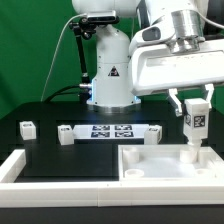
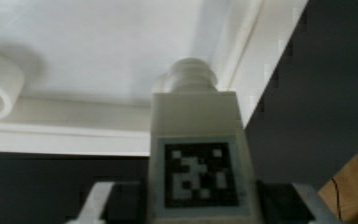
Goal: Assemble one leg
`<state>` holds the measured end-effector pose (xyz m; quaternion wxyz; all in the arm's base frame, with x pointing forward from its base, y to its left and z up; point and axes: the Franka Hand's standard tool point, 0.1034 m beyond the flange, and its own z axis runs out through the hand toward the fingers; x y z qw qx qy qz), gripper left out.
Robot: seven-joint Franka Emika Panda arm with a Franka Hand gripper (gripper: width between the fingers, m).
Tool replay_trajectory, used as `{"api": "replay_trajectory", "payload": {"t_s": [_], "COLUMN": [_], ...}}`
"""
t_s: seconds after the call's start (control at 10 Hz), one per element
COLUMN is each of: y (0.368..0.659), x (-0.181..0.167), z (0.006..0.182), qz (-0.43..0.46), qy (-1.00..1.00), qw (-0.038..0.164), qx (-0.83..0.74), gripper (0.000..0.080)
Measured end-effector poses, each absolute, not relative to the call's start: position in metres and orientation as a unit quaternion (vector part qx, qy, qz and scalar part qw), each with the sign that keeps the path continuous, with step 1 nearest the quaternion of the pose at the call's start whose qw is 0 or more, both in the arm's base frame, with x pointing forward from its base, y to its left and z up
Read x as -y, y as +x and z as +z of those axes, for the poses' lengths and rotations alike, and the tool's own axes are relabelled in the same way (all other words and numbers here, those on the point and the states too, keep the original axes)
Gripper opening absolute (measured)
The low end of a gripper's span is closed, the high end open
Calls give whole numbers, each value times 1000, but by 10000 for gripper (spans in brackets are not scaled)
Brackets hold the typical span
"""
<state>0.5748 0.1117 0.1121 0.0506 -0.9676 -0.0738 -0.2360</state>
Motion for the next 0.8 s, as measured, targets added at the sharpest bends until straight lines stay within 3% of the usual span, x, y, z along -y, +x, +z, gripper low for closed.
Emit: {"api": "replay_trajectory", "payload": {"t_s": [0.4, 0.8], "y": [609, 615], "x": [-109, -108], "z": [107, 105], "qz": [-232, -226], "qy": [-967, -968], "qw": [52, 53], "qx": [89, 98], "gripper": [290, 290]}}
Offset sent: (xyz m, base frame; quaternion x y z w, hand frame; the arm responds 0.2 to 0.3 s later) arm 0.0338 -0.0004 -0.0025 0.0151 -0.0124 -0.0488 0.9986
